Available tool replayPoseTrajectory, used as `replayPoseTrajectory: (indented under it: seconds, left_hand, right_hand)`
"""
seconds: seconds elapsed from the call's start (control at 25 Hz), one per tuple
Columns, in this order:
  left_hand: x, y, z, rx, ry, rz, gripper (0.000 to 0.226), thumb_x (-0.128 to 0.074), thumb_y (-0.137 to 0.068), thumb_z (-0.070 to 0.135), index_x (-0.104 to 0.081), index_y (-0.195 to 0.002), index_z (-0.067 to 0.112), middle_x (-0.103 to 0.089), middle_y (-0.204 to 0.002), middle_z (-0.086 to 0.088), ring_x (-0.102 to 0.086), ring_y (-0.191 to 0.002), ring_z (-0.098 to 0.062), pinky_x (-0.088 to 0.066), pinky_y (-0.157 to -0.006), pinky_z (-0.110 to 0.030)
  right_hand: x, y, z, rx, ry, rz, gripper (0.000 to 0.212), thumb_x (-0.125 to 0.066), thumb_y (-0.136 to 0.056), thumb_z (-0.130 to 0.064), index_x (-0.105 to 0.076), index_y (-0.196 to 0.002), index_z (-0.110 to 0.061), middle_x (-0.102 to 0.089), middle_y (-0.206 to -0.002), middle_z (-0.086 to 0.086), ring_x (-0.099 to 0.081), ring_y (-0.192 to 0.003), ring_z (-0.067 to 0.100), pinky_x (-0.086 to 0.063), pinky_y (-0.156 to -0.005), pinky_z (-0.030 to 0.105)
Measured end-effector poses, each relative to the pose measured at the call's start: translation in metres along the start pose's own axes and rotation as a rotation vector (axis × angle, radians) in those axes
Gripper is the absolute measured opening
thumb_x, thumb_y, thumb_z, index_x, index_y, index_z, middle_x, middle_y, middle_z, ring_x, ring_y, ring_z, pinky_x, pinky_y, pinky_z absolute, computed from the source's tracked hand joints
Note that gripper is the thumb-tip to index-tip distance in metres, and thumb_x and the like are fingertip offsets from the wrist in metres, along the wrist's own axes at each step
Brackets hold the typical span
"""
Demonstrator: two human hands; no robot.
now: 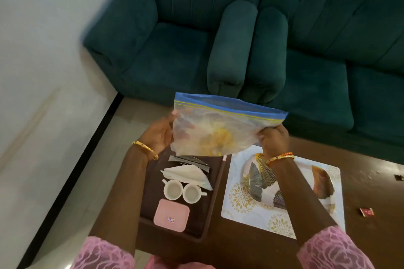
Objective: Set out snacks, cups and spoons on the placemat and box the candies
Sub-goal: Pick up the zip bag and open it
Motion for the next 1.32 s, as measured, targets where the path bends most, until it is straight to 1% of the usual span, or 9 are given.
replayPoseTrajectory:
  seconds: [0.12, 0.2, 0.28, 0.4, 0.64, 0.84, 0.92, 1.16, 1.32]
  left_hand:
    - [-0.069, 0.031, -0.012, 0.285, 0.207, -0.422, 0.075, -0.049, -0.074, 0.071, -0.065, -0.118, 0.012, -0.070, -0.116, -0.007, -0.065, -0.109, -0.020, -0.053, -0.093, -0.034]
    - [-0.118, 0.046, -0.038, 0.450, 0.068, -0.529, 0.070, -0.051, -0.072, 0.069, -0.067, -0.112, 0.013, -0.074, -0.105, -0.006, -0.070, -0.094, -0.019, -0.057, -0.081, -0.030]
    - [-0.156, 0.050, -0.076, 0.485, -0.324, -0.386, 0.045, -0.065, -0.070, 0.057, -0.073, -0.093, 0.019, -0.075, -0.080, 0.001, -0.070, -0.068, -0.011, -0.056, -0.062, -0.023]
    - [-0.195, 0.050, -0.125, 0.284, -0.717, -0.168, 0.008, -0.067, -0.084, 0.021, -0.066, -0.086, 0.013, -0.065, -0.078, -0.002, -0.061, -0.072, -0.012, -0.050, -0.077, -0.026]
    - [-0.233, 0.071, -0.184, 0.183, -0.753, 0.149, 0.032, -0.050, -0.093, 0.032, -0.061, -0.067, 0.019, -0.060, -0.062, -0.003, -0.052, -0.037, -0.008, -0.042, -0.041, -0.018]
    - [-0.259, 0.093, -0.222, 0.193, -0.560, 0.303, 0.032, -0.042, -0.097, 0.036, -0.065, -0.083, 0.019, -0.066, -0.077, 0.004, -0.063, -0.068, -0.012, -0.050, -0.060, -0.028]
    - [-0.258, 0.098, -0.231, 0.207, -0.556, 0.338, 0.032, -0.044, -0.096, 0.035, -0.068, -0.088, 0.015, -0.068, -0.084, 0.000, -0.066, -0.078, -0.019, -0.053, -0.066, -0.032]
    - [-0.246, 0.128, -0.221, -0.034, -1.142, 0.707, 0.028, -0.061, -0.085, 0.030, -0.071, -0.075, 0.005, -0.070, -0.077, -0.013, -0.055, -0.061, -0.019, -0.036, -0.058, -0.023]
    - [-0.227, 0.155, -0.208, -0.015, -1.236, 0.967, 0.025, -0.061, -0.077, 0.025, -0.057, -0.057, 0.010, -0.057, -0.073, -0.013, -0.058, -0.070, -0.035, -0.036, -0.057, -0.029]
  right_hand:
    - [0.037, 0.016, -0.017, -0.055, -0.177, 0.141, 0.051, -0.026, -0.078, 0.020, -0.060, -0.072, -0.017, -0.061, -0.055, -0.004, -0.055, -0.056, 0.011, -0.048, -0.047, 0.016]
    - [0.060, 0.034, -0.020, -0.089, -0.189, 0.170, 0.045, -0.027, -0.084, 0.015, -0.057, -0.069, -0.016, -0.058, -0.058, 0.001, -0.053, -0.054, 0.012, -0.047, -0.048, 0.017]
    - [0.086, 0.051, -0.015, -0.113, -0.091, 0.185, 0.041, -0.029, -0.087, 0.013, -0.053, -0.065, -0.013, -0.048, -0.062, 0.004, -0.044, -0.056, 0.013, -0.042, -0.044, 0.012]
    - [0.127, 0.067, 0.007, -0.182, 0.110, 0.187, 0.030, -0.031, -0.091, 0.007, -0.051, -0.075, -0.008, -0.042, -0.064, 0.002, -0.039, -0.059, 0.014, -0.037, -0.042, 0.008]
    - [0.195, 0.093, 0.015, 0.074, 0.606, 0.204, 0.026, -0.058, -0.084, -0.012, -0.050, -0.107, -0.006, -0.058, -0.108, 0.018, -0.056, -0.095, 0.030, -0.045, -0.092, 0.045]
    - [0.204, 0.139, 0.050, -0.160, 0.661, -0.368, 0.046, -0.066, -0.079, -0.044, -0.048, -0.111, -0.016, -0.060, -0.095, 0.005, -0.062, -0.083, 0.021, -0.055, -0.061, 0.033]
    - [0.210, 0.155, 0.066, -0.235, 0.625, -0.464, 0.041, -0.068, -0.080, -0.035, -0.045, -0.109, -0.017, -0.058, -0.083, -0.001, -0.061, -0.071, 0.013, -0.051, -0.046, 0.021]
    - [0.235, 0.150, 0.057, -0.085, 0.673, -0.288, 0.011, -0.067, -0.076, -0.006, -0.064, -0.084, 0.002, -0.063, -0.064, 0.010, -0.057, -0.044, 0.011, -0.049, -0.041, 0.012]
    - [0.274, 0.130, 0.046, -0.083, 0.717, -0.052, 0.013, -0.068, -0.073, -0.015, -0.059, -0.068, -0.009, -0.067, -0.068, 0.016, -0.068, -0.060, 0.034, -0.059, -0.059, 0.037]
Point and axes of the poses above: each hand's wrist, its own y-axis away from the middle knuckle, its own x-axis out of the back of the hand, z = x × y, the point moved 4 cm from there along -y, towards the middle knuckle
